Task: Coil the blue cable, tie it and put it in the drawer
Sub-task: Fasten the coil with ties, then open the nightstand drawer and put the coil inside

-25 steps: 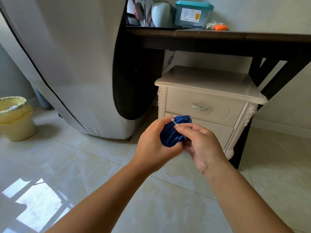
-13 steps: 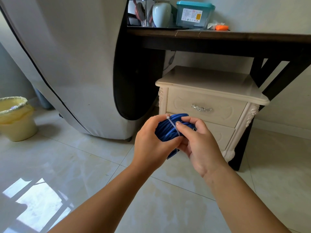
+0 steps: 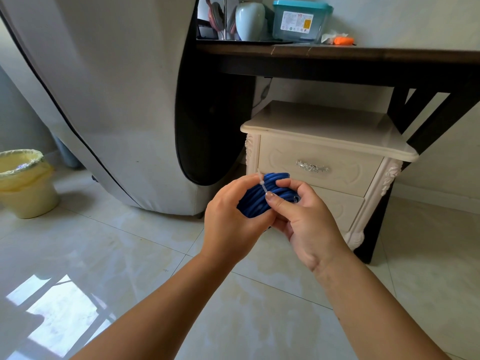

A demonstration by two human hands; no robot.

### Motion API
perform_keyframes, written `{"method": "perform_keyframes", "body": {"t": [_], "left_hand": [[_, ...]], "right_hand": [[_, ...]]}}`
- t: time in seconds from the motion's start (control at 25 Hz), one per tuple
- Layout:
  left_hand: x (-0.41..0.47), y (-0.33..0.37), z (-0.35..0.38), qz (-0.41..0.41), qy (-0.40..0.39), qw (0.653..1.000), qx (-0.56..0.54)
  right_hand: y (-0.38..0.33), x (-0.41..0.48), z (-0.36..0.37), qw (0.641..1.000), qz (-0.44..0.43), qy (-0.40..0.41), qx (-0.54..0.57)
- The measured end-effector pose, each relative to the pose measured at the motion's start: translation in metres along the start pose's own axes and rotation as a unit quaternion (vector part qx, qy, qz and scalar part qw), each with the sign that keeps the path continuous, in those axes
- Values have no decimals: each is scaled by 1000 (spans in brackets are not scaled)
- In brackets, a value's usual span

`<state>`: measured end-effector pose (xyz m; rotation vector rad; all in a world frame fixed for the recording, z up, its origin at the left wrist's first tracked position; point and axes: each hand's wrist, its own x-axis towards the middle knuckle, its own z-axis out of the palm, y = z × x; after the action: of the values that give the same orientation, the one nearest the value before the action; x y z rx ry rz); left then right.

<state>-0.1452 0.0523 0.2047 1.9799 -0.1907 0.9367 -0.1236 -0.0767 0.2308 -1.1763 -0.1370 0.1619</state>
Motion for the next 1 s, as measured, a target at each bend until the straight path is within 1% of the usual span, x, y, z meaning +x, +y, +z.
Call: {"method": "perform_keyframes", "body": {"t": [0.16, 0.44, 0.68, 0.76, 0.8, 0.92, 1.0], "left_hand": [[1, -3, 0, 27, 1, 1000, 13], [3, -11, 0, 39, -1, 999, 16], [5, -14, 1, 30, -20, 999, 27], [7, -12, -2, 5, -54, 998, 25], [9, -11, -3, -19, -87, 996, 20], [18, -15, -6, -121, -196, 973, -21], [24, -21, -5, -166, -210, 962, -53]], "right_hand": [[4, 2, 1, 1000, -8, 4, -6], [6, 4, 4, 1000, -15, 18, -16], [7, 6, 6, 1000, -9, 24, -17], [4, 7, 5, 999, -2, 33, -28], [2, 8, 5, 999, 6, 37, -22], [-9, 13, 2, 996, 40, 37, 66], [-16, 18, -1, 992, 72, 16, 103]]}}
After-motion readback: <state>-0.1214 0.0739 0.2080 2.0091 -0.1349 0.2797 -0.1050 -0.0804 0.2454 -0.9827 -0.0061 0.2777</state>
